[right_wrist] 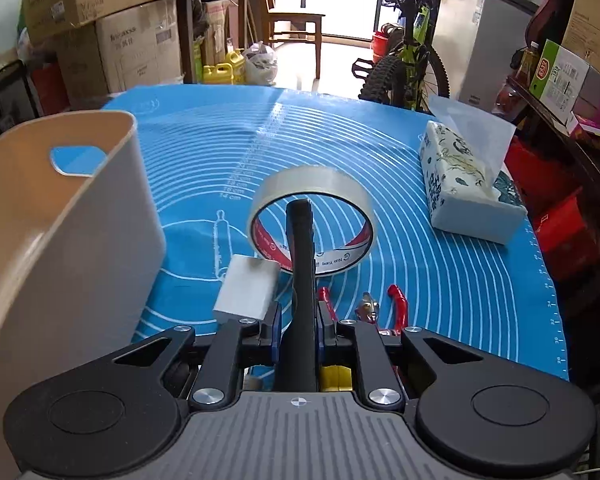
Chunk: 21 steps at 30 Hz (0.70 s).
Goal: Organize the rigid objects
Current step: 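Move the right gripper to the black remote and grasp it, then lift the remote, lower it into the basket and release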
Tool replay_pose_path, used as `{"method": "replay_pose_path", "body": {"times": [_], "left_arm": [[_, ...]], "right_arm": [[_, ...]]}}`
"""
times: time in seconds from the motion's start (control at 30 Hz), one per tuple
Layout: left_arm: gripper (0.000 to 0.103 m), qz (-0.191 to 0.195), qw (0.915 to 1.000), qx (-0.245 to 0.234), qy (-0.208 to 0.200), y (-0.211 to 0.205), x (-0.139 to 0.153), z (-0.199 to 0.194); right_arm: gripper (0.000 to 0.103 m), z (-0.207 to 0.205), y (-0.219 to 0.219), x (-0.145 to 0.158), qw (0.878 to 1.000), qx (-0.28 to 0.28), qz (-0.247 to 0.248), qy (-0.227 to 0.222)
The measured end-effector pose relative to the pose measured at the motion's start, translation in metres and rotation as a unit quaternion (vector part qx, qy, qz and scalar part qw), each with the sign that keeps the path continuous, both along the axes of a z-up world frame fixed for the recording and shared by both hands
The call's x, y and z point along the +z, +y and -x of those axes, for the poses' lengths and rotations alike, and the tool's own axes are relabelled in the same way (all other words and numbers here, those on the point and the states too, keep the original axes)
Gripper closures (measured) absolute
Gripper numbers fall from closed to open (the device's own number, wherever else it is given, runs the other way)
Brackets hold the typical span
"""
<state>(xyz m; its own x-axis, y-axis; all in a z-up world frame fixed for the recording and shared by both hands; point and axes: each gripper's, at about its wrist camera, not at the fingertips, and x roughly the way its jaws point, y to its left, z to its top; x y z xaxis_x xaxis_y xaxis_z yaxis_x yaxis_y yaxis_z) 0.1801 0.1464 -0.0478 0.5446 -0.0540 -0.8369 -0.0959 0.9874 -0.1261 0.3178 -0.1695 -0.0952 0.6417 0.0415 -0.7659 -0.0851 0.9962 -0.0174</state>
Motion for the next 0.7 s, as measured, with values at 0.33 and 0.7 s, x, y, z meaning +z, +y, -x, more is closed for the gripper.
{"method": "replay_pose_path", "body": {"times": [0.33, 0.7], "left_arm": [[0.095, 0.000, 1.0000, 0.001, 0.000, 0.000, 0.000, 0.000], [0.095, 0.003, 1.0000, 0.003, 0.000, 0.001, -0.001, 0.000]], "right_arm": [[0.077, 0.045, 0.002, 0.046, 0.999, 0.017, -0.028, -0.037], [0.077, 0.066, 0.064, 0.122, 0.987, 0.095, -0.078, -0.107]]}}
